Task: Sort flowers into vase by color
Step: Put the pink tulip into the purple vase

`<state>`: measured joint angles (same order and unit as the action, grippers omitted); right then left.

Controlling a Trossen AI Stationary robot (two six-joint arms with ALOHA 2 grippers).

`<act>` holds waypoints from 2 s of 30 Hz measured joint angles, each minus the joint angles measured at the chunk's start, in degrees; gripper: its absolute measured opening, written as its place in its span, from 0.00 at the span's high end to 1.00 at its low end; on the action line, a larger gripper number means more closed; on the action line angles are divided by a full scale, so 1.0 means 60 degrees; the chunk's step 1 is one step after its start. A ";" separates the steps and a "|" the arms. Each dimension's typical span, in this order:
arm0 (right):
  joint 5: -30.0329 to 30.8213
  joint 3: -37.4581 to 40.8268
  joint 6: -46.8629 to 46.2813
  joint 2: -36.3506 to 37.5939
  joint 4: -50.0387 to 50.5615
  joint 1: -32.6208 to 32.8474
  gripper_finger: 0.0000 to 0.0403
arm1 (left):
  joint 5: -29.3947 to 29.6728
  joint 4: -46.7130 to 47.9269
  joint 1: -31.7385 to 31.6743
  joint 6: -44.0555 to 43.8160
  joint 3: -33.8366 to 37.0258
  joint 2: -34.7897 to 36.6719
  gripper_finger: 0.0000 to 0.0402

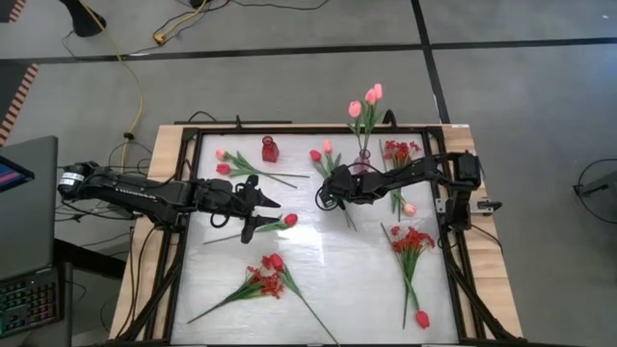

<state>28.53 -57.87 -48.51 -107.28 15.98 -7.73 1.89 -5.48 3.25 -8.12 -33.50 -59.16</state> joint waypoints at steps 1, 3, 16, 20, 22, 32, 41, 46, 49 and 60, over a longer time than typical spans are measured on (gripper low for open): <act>-0.0002 0.0000 0.0043 0.0000 -0.0014 0.0018 0.68 | 0.0000 0.0000 0.0000 0.0000 0.0000 0.0000 0.54; -0.0007 0.0000 0.0049 0.0000 -0.0024 0.0041 0.68 | 0.0000 -0.0004 0.0000 -0.0004 0.0000 0.0000 0.54; -0.0576 -0.0039 -0.0142 0.0041 0.0712 0.0086 0.83 | -0.0004 -0.0001 0.0149 -0.0178 0.0000 0.0000 0.54; -0.0520 -0.0035 -0.0168 0.0044 0.0970 0.0372 0.95 | -0.0001 0.0000 0.0273 -0.0179 0.0000 0.0000 0.54; -0.0436 -0.0029 -0.0210 0.0044 0.0974 0.0529 0.96 | -0.0001 0.0000 0.0330 -0.0151 0.0000 0.0000 0.54; 0.0389 0.0012 -0.0599 0.0188 0.1130 0.1070 0.95 | 0.0000 -0.0001 0.0357 -0.0127 -0.0004 0.0000 0.54; 0.1800 -0.0058 -0.0405 0.1189 0.1315 0.1246 0.95 | 0.0000 -0.0013 0.0357 -0.0137 -0.0006 0.0000 0.54; 0.2246 -0.0062 -0.0051 0.2107 0.1254 0.1410 0.95 | 0.0004 -0.0077 0.0357 -0.0116 -0.0007 0.0000 0.54; 0.2405 -0.0062 0.0299 0.2578 0.1007 0.1578 0.95 | 0.0007 -0.0080 0.0357 -0.0030 -0.0007 0.0000 0.54; 0.2481 -0.0076 0.1696 0.3512 -0.0840 0.2491 0.95 | 0.0006 -0.0097 0.0479 -0.0097 -0.0007 0.0000 0.54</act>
<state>43.42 -58.33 -38.33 -86.22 10.94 7.22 1.93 -6.06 6.12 -8.70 -33.54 -59.16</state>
